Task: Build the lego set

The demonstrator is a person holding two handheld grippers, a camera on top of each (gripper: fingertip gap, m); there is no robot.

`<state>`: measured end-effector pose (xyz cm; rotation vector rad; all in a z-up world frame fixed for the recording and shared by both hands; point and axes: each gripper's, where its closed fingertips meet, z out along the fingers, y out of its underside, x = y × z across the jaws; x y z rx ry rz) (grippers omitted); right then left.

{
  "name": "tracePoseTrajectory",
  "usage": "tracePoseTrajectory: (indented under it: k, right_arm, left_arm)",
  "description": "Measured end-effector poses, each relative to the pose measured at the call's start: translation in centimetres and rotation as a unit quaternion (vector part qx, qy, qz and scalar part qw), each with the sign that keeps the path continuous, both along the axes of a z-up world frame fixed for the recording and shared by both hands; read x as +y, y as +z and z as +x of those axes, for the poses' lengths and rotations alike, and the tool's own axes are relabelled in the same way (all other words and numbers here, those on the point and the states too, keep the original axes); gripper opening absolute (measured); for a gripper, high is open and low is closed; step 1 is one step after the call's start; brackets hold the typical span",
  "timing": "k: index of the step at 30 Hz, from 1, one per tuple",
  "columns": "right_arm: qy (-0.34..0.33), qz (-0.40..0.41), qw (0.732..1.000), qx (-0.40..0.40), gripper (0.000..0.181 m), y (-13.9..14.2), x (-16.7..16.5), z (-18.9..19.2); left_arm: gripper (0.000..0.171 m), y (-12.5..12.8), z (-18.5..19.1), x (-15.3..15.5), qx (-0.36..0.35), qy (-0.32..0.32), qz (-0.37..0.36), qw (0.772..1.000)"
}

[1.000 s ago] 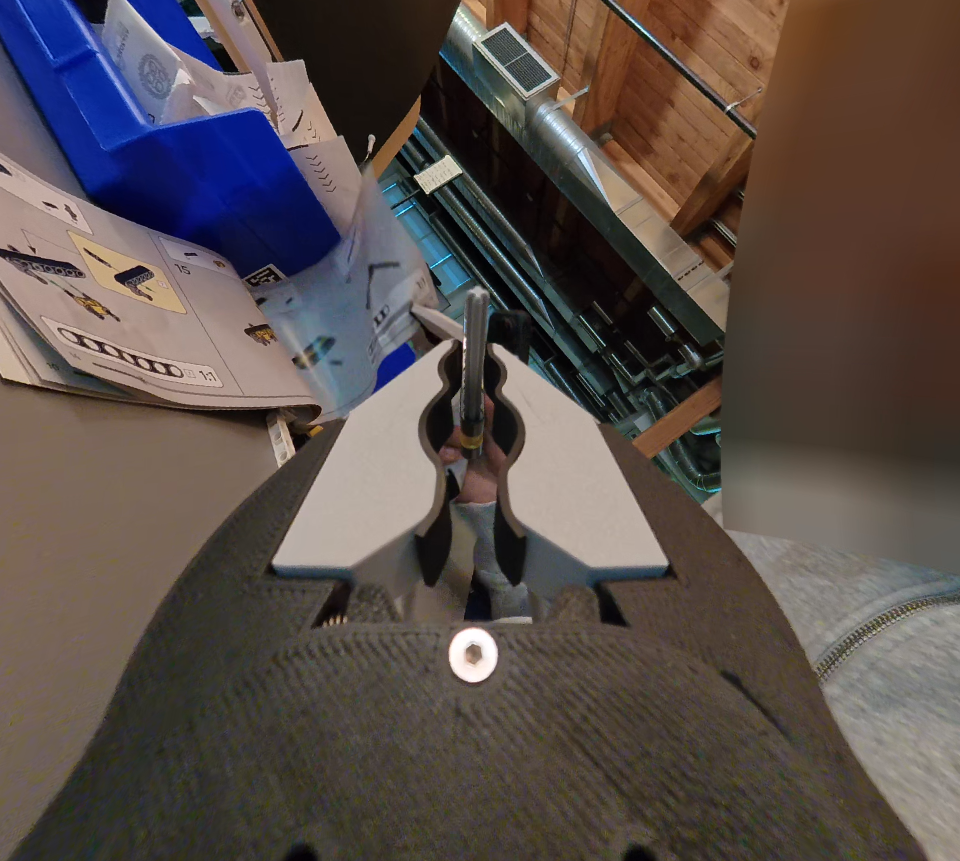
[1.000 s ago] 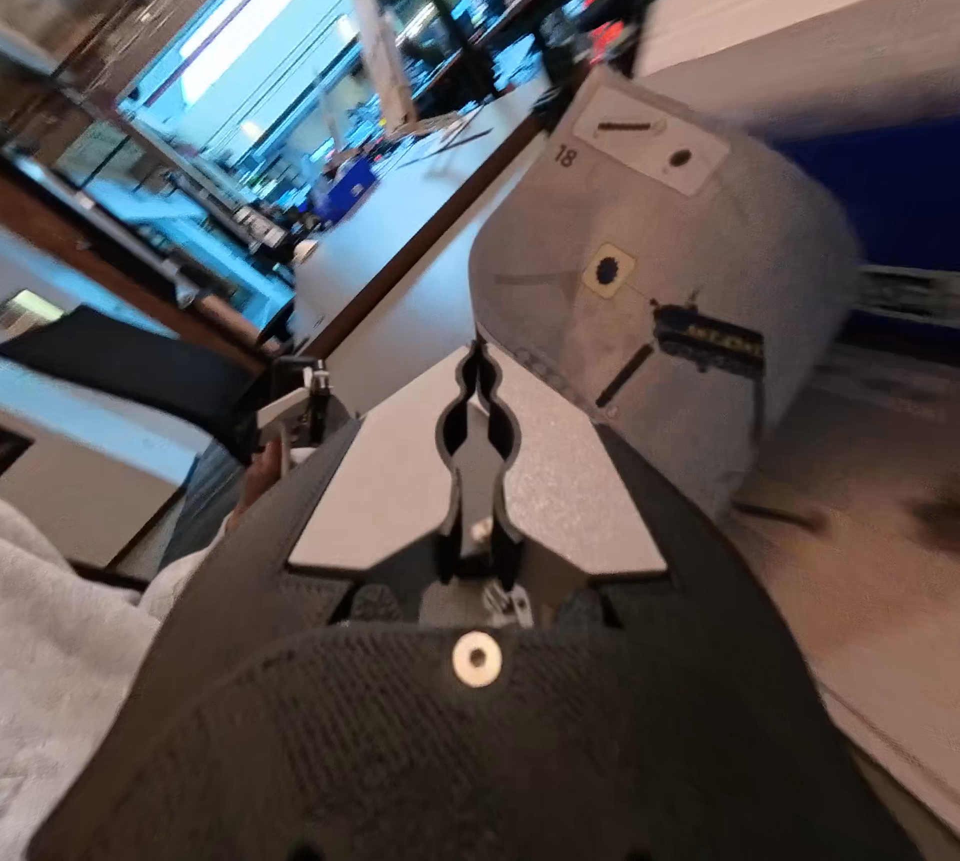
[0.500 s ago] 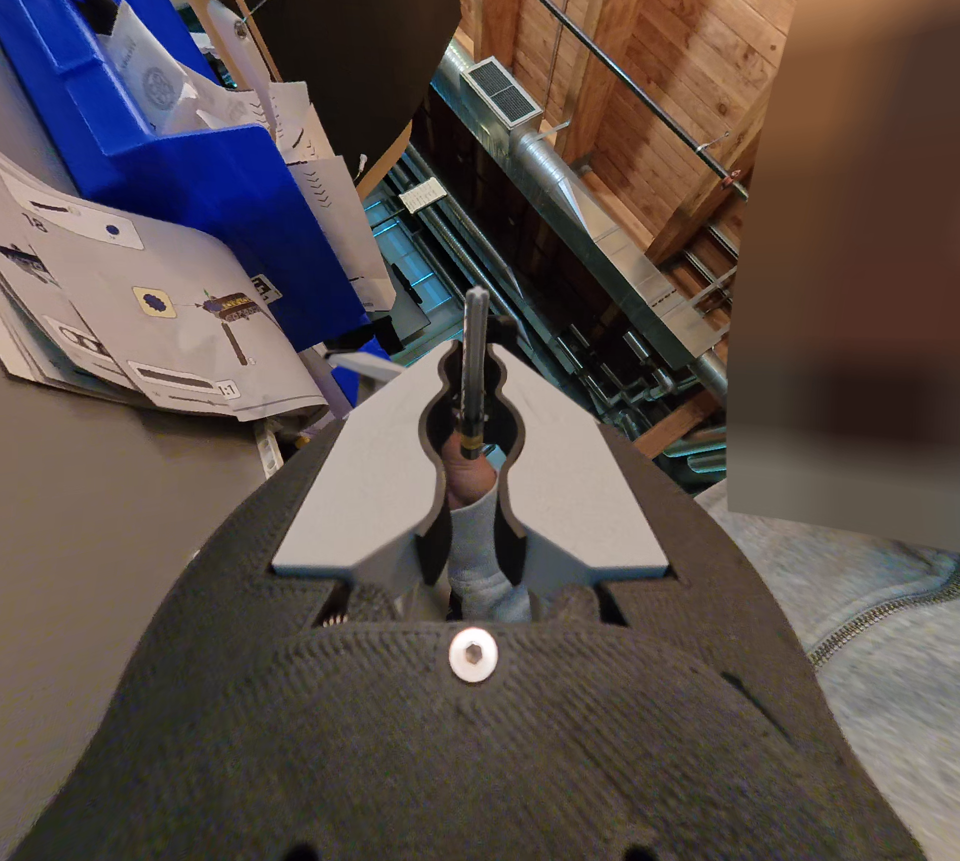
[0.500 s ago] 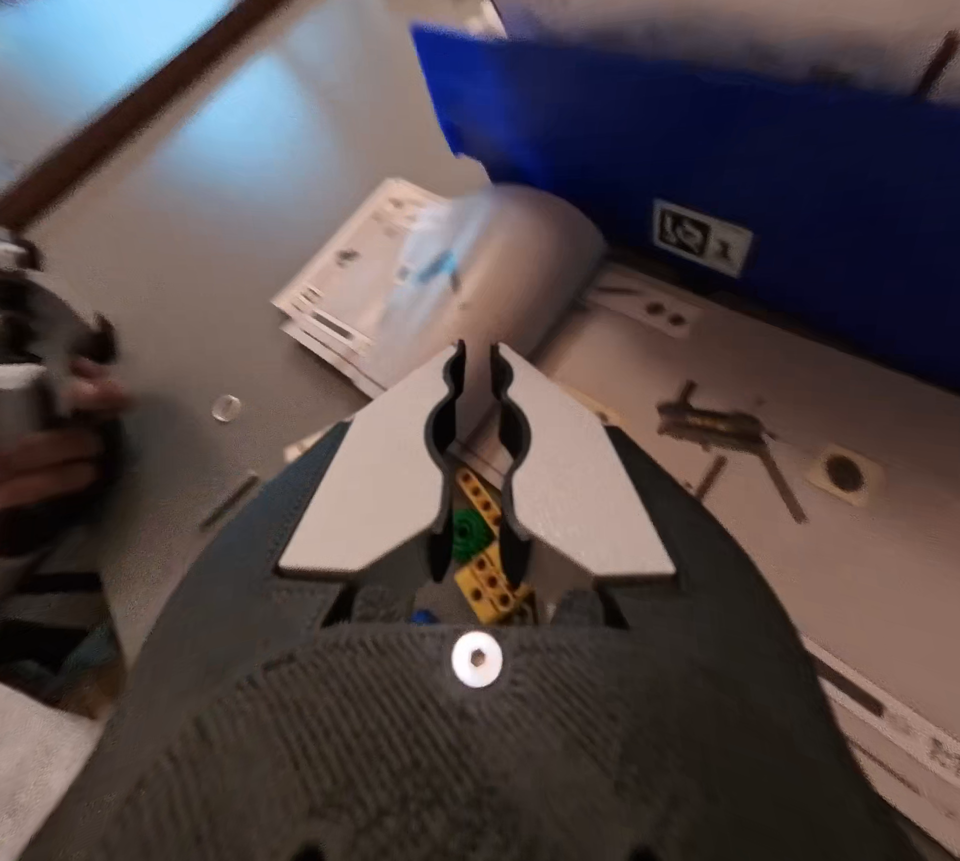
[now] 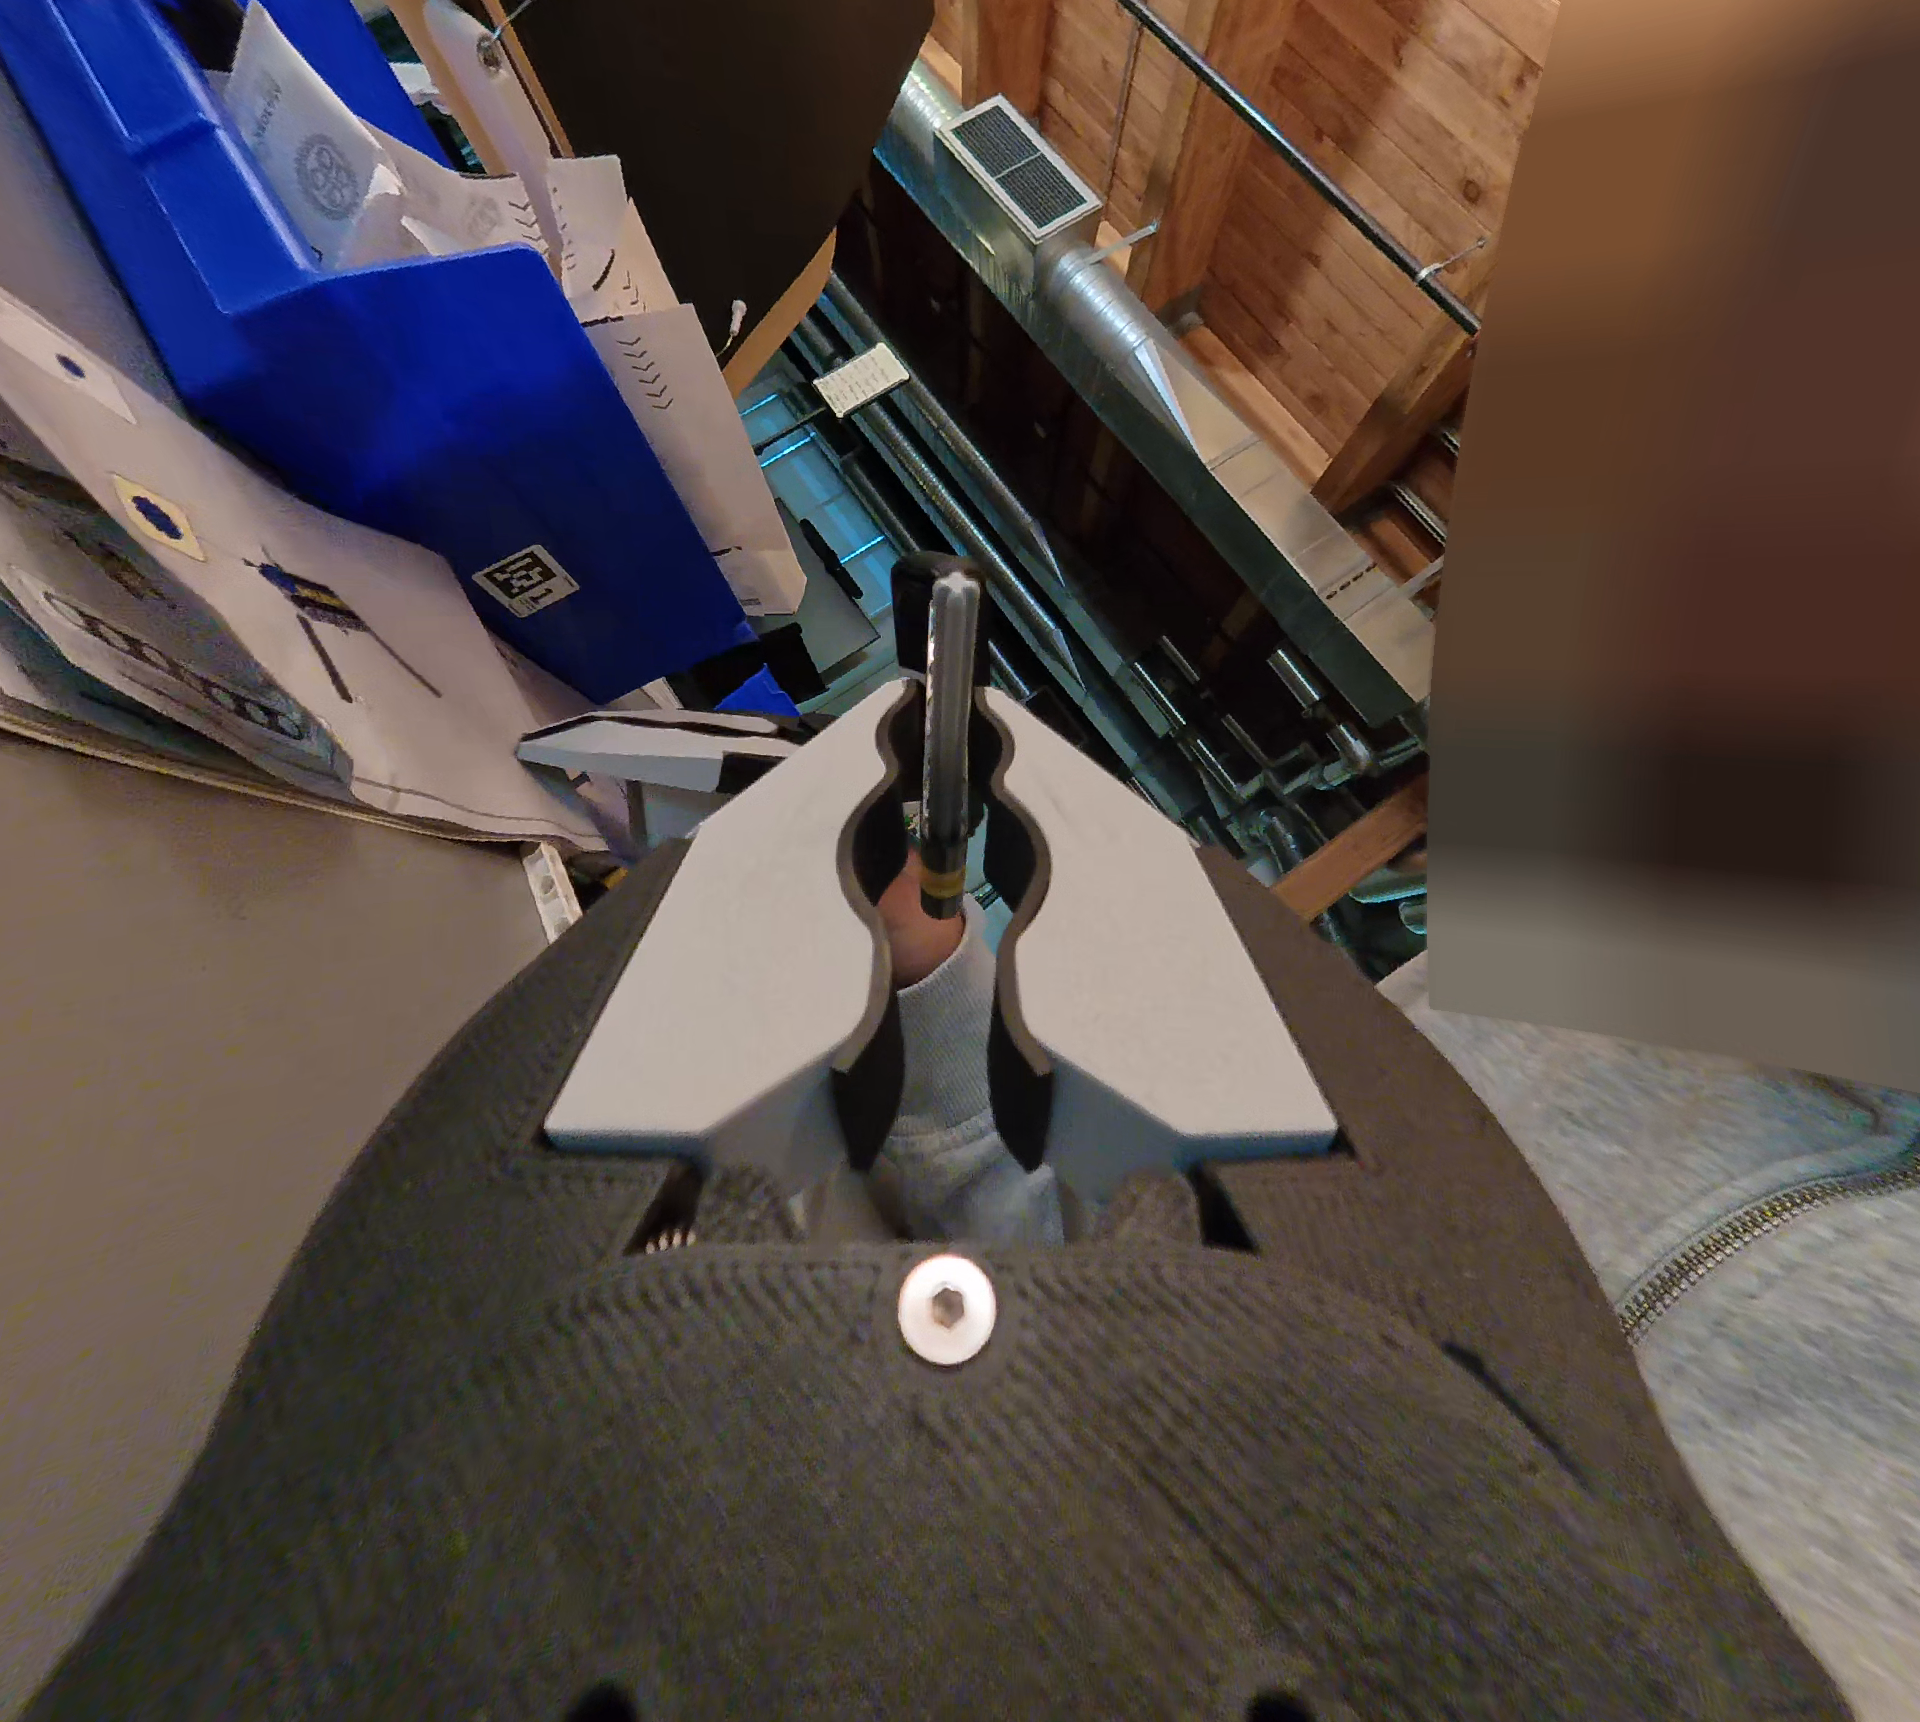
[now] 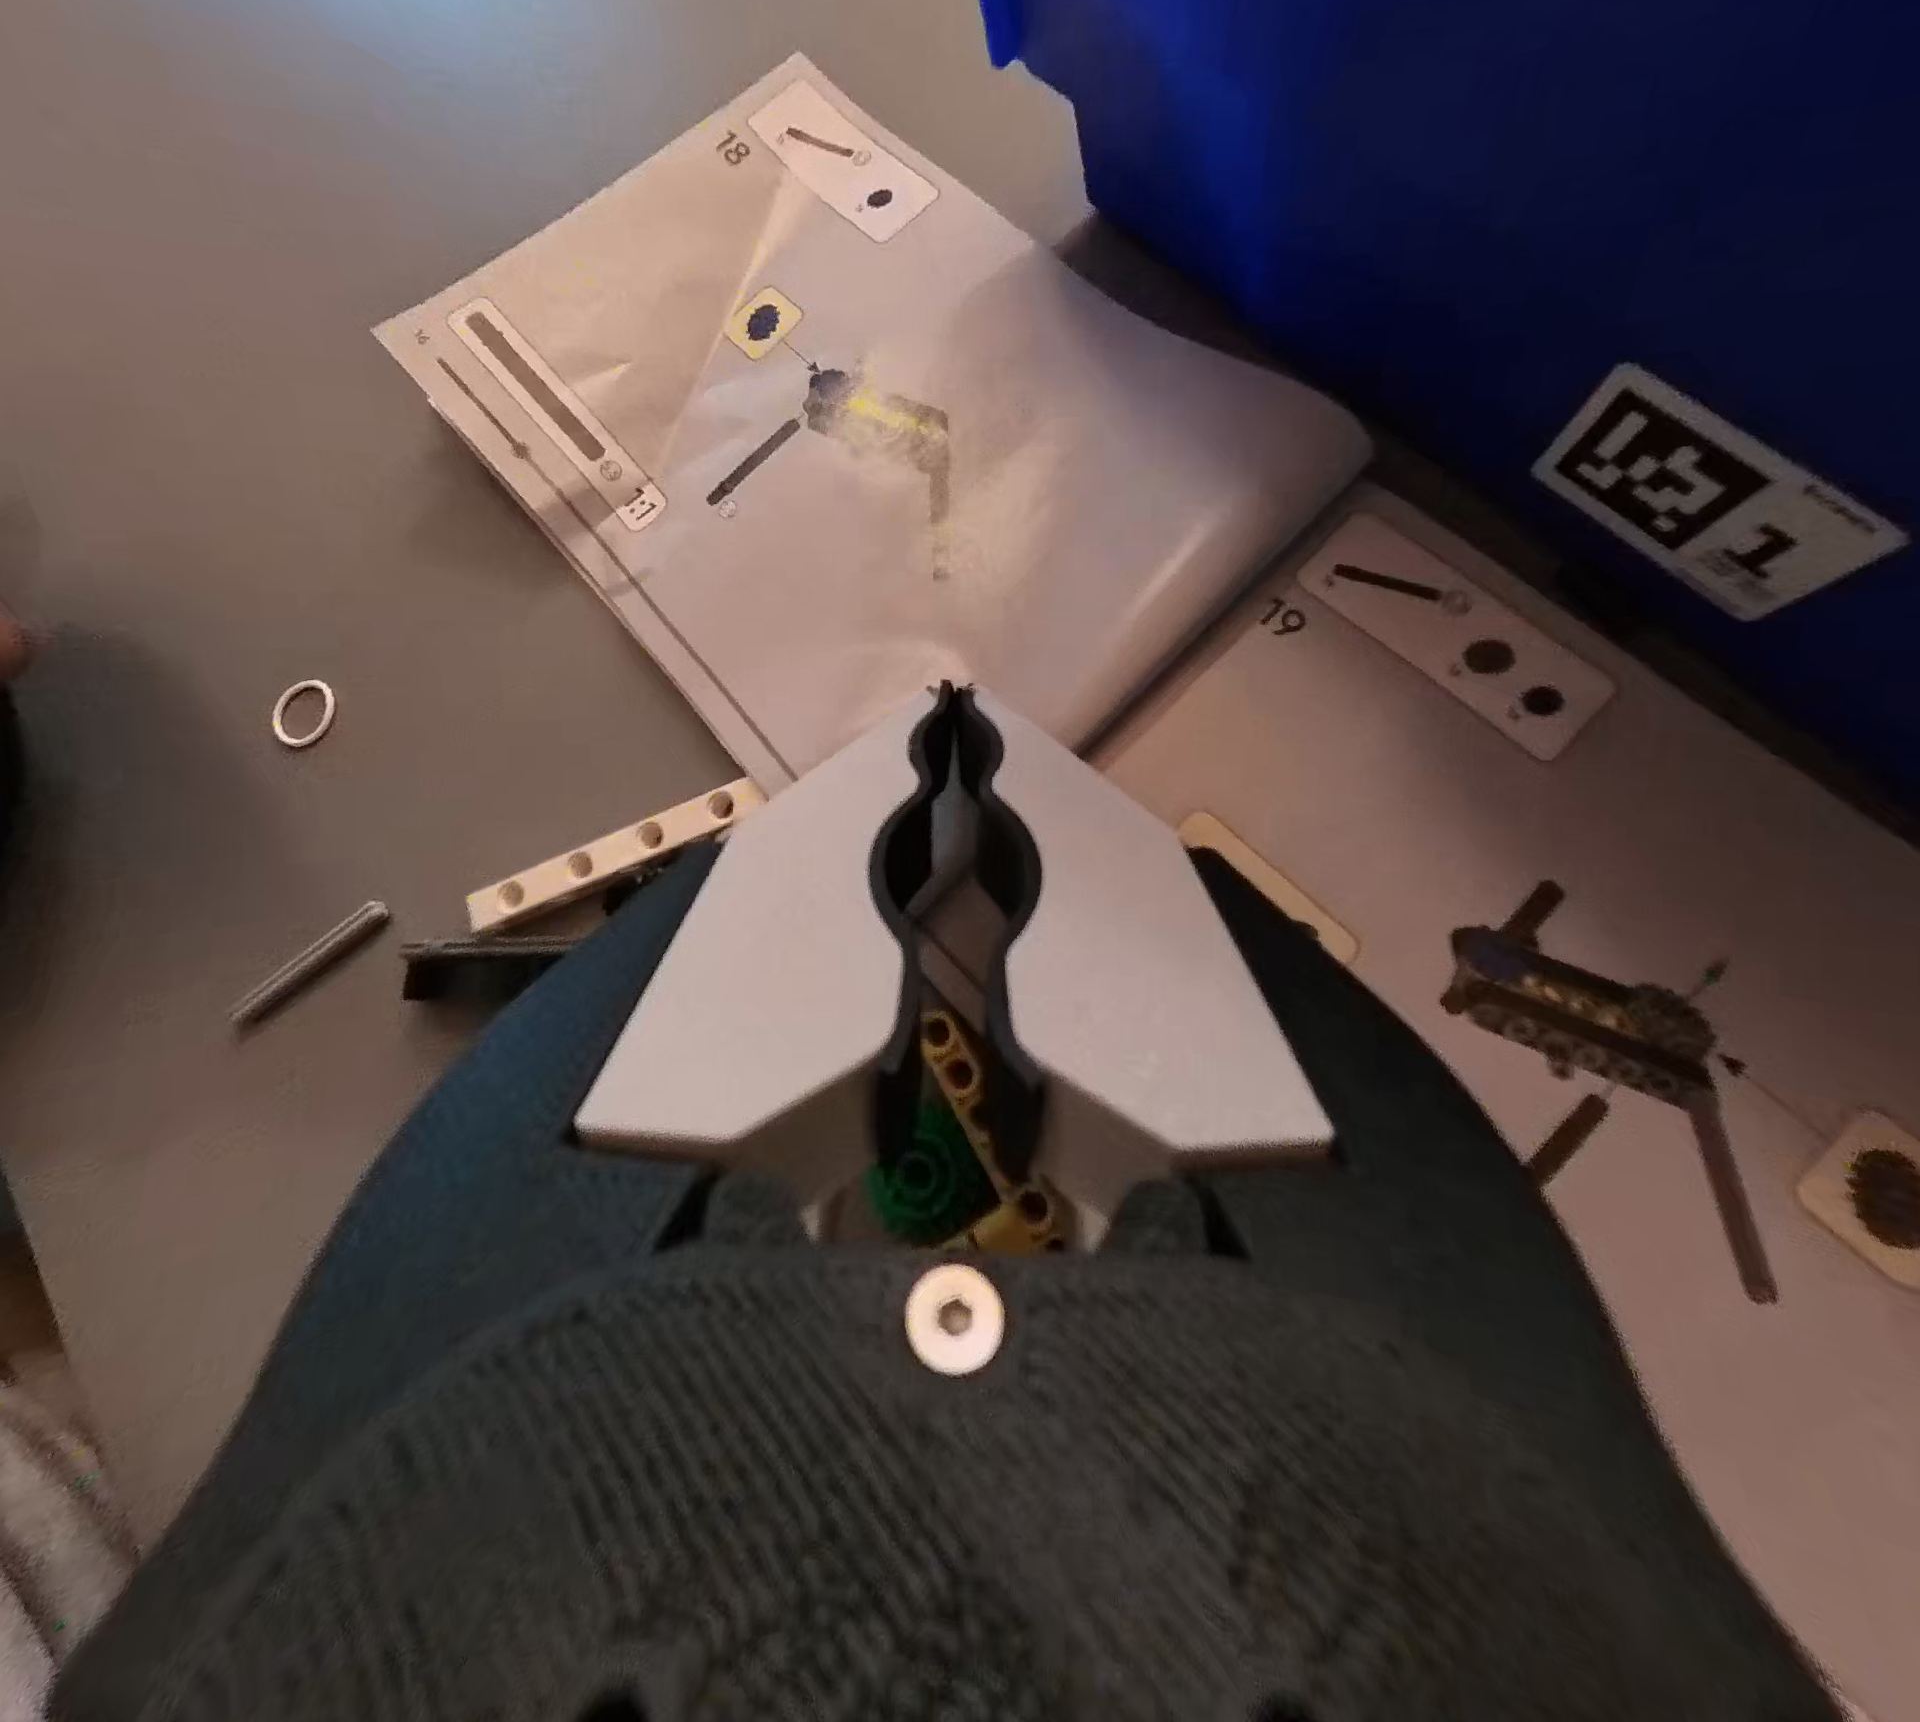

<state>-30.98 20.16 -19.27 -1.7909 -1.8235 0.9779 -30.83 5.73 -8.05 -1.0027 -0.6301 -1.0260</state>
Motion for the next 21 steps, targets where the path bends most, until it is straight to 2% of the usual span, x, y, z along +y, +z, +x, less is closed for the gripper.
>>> tracePoseTrajectory:
  k: [1, 5, 10, 14, 21]
  right_arm:
    - [0.0, 0.0, 1.0, 0.001, 0.0, 0.0, 0.0, 0.0]
    - [0.003, -0.006, 1.0, 0.019, 0.004, 1.1, -0.3, 0.1]
    - [-0.011, 0.013, 0.995, 0.098, 0.009, 5.4, 0.8, 1.4]
    - [-0.036, 0.034, 0.991, 0.128, 0.011, 7.6, 2.2, 4.5]
    - [-0.092, 0.053, 0.986, 0.13, 0.015, 8.4, 4.5, 12.3]
  left_arm:
    - [0.005, 0.0, 0.0, 0.0, 0.0, 0.0, 0.0, 1.0]
    - [0.006, 0.0, 0.2, 0.1, 0.008, 0.0, -0.005, 1.0]
    - [0.005, 0.0, 0.7, 0.4, 0.024, 0.0, -0.016, 1.0]
    - [0.005, 0.0, 1.3, 0.8, 0.047, -0.002, -0.028, 0.999]
    - [0.006, -0.2, 2.9, 1.7, 0.089, -0.013, -0.053, 0.994]
